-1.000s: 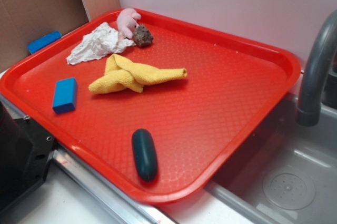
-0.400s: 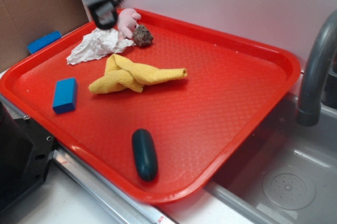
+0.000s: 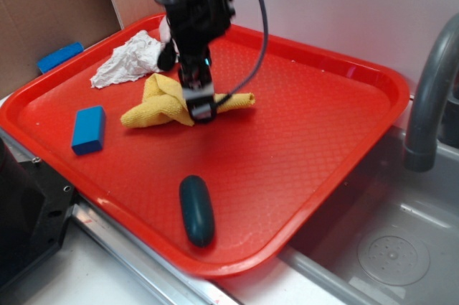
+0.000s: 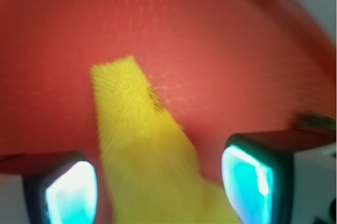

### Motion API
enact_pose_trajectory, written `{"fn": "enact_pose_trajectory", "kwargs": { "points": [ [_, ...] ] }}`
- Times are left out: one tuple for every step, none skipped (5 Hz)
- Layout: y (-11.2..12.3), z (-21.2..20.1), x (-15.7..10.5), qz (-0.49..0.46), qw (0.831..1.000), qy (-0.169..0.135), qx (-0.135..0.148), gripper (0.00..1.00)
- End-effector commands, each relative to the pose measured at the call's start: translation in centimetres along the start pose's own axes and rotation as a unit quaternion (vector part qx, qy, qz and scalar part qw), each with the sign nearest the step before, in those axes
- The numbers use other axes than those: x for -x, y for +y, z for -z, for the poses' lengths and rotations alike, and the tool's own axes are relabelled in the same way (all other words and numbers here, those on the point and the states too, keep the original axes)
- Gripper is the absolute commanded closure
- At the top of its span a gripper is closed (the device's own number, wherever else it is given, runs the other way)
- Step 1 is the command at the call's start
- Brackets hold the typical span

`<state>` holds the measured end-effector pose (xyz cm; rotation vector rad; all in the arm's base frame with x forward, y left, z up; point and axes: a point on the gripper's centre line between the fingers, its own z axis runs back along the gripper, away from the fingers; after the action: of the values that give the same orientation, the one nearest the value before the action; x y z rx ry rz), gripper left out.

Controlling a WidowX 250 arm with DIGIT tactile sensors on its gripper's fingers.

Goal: Grab the yellow cloth.

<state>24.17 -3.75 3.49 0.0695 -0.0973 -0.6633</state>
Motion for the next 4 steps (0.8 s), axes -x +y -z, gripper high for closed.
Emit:
{"fn": "enact_pose_trajectory", "kwargs": {
  "points": [
    [-3.0,0.4,1.1,0.009,0.999,-0.005,0.034,0.00],
    [-3.3,-0.5,2.3,-0.004,1.000,0.007,0.026,0.00],
    [-2.6,0.1,2.6,-0.025,0.999,0.021,0.039,1.00],
    [-2.6,0.8,2.5,-0.023,0.999,0.023,0.040,1.00]
  ]
}}
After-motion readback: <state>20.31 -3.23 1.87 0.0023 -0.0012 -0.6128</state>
